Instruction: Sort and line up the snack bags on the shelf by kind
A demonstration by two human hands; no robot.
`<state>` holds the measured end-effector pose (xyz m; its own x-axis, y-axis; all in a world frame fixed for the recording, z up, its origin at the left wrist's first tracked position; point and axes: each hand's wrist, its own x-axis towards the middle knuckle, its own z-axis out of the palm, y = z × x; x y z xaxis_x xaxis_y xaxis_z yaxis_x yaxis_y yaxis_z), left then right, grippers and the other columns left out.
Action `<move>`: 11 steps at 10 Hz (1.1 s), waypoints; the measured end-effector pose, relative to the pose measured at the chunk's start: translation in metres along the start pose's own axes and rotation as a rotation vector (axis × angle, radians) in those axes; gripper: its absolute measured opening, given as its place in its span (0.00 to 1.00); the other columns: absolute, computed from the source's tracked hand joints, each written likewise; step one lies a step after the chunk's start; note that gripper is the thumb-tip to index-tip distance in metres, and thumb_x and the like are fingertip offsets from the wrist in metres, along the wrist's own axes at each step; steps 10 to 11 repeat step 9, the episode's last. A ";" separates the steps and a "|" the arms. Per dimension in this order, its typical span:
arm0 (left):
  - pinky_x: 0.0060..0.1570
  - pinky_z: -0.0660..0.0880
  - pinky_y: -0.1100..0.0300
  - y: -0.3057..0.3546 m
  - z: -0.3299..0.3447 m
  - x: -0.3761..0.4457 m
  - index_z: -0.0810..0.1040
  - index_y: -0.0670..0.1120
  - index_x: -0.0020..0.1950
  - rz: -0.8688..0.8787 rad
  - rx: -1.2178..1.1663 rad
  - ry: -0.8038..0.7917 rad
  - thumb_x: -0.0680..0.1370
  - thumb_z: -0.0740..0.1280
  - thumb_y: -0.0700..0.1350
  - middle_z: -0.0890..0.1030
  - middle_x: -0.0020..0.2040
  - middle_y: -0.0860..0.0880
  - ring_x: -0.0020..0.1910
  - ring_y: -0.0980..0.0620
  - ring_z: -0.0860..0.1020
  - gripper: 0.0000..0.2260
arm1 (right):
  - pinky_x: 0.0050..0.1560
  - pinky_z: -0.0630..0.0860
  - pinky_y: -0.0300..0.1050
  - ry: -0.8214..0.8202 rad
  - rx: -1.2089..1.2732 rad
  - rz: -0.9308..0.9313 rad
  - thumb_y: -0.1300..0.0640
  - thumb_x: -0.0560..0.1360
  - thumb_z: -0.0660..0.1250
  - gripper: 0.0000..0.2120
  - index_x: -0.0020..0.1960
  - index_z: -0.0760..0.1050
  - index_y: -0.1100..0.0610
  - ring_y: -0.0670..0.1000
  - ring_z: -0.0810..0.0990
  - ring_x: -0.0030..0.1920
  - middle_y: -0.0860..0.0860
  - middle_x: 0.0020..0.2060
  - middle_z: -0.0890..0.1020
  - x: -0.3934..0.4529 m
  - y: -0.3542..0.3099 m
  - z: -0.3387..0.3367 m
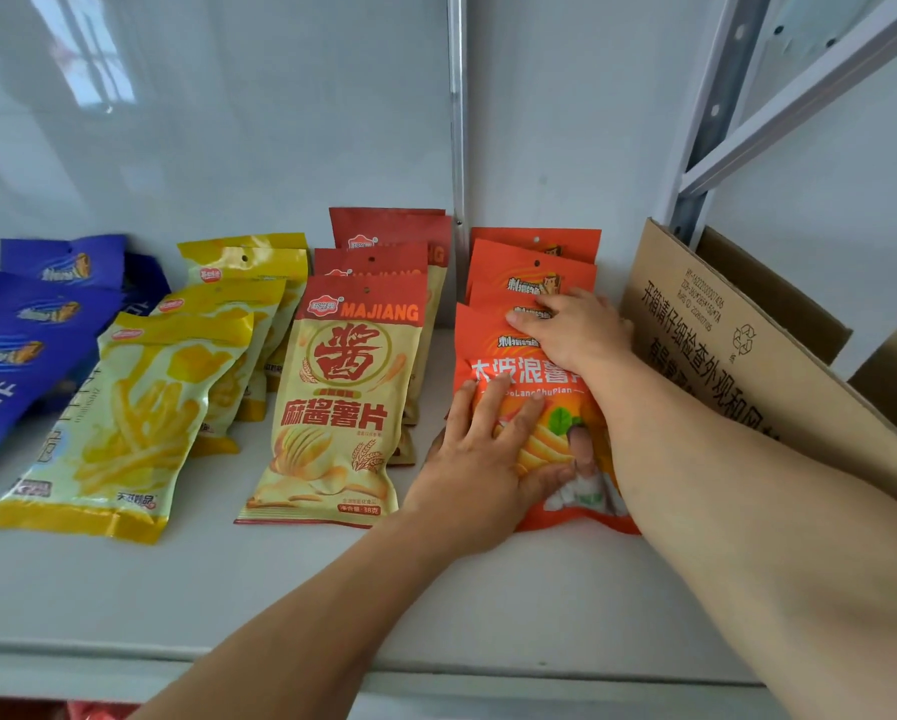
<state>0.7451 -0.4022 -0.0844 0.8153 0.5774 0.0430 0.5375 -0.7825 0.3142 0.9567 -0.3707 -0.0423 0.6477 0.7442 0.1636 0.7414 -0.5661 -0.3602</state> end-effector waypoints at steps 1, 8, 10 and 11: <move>0.78 0.49 0.40 0.000 -0.001 -0.002 0.43 0.61 0.81 0.009 0.002 0.017 0.68 0.40 0.76 0.39 0.81 0.56 0.79 0.46 0.33 0.42 | 0.68 0.60 0.60 0.054 -0.037 0.000 0.23 0.71 0.54 0.37 0.72 0.70 0.43 0.60 0.67 0.71 0.51 0.71 0.71 -0.006 -0.003 -0.004; 0.79 0.50 0.46 -0.005 -0.030 -0.008 0.59 0.54 0.80 0.023 -0.074 0.300 0.80 0.56 0.66 0.56 0.81 0.52 0.81 0.49 0.48 0.31 | 0.67 0.69 0.59 0.183 0.064 -0.089 0.36 0.77 0.60 0.25 0.68 0.74 0.48 0.55 0.76 0.65 0.51 0.65 0.78 -0.045 -0.025 -0.047; 0.78 0.54 0.48 -0.015 -0.048 -0.010 0.62 0.54 0.79 0.023 -0.169 0.364 0.80 0.60 0.64 0.59 0.80 0.53 0.80 0.50 0.52 0.29 | 0.67 0.69 0.60 0.218 0.135 -0.126 0.36 0.78 0.61 0.25 0.69 0.73 0.47 0.55 0.76 0.65 0.50 0.67 0.77 -0.053 -0.034 -0.053; 0.78 0.54 0.48 -0.015 -0.048 -0.010 0.62 0.54 0.79 0.023 -0.169 0.364 0.80 0.60 0.64 0.59 0.80 0.53 0.80 0.50 0.52 0.29 | 0.67 0.69 0.60 0.218 0.135 -0.126 0.36 0.78 0.61 0.25 0.69 0.73 0.47 0.55 0.76 0.65 0.50 0.67 0.77 -0.053 -0.034 -0.053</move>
